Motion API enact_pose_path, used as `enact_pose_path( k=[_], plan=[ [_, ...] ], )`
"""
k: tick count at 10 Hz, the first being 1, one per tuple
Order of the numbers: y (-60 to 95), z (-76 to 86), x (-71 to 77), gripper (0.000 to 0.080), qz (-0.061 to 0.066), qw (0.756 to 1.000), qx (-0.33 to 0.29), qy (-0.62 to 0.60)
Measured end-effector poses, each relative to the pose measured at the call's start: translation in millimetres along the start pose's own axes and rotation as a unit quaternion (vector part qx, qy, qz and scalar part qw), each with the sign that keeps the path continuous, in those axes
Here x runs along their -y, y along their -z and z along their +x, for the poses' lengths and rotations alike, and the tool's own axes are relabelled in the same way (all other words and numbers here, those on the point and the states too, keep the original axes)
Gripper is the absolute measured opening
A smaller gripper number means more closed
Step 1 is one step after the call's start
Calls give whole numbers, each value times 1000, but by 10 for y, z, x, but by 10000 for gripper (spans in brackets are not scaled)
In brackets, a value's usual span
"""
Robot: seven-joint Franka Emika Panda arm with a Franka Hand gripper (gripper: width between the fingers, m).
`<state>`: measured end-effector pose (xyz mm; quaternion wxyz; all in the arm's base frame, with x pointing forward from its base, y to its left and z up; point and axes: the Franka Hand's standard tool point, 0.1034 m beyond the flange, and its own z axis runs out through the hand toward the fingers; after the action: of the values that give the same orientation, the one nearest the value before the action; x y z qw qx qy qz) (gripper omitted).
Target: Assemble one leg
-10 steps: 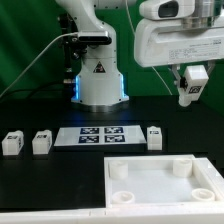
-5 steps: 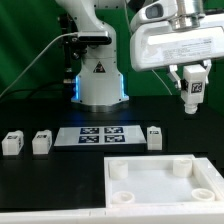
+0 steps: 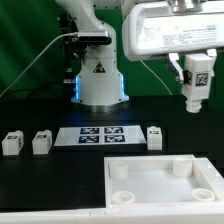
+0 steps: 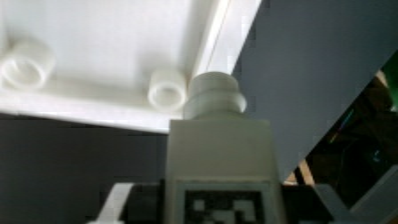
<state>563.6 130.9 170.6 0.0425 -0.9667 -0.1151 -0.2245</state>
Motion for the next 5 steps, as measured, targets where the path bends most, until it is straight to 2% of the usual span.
enact_pose_path(
  k=[2, 5],
  plan=[
    [-79, 229, -131, 290, -2, 1000, -11, 22],
    [-83, 184, -101, 290, -1, 1000, -8, 25]
  ],
)
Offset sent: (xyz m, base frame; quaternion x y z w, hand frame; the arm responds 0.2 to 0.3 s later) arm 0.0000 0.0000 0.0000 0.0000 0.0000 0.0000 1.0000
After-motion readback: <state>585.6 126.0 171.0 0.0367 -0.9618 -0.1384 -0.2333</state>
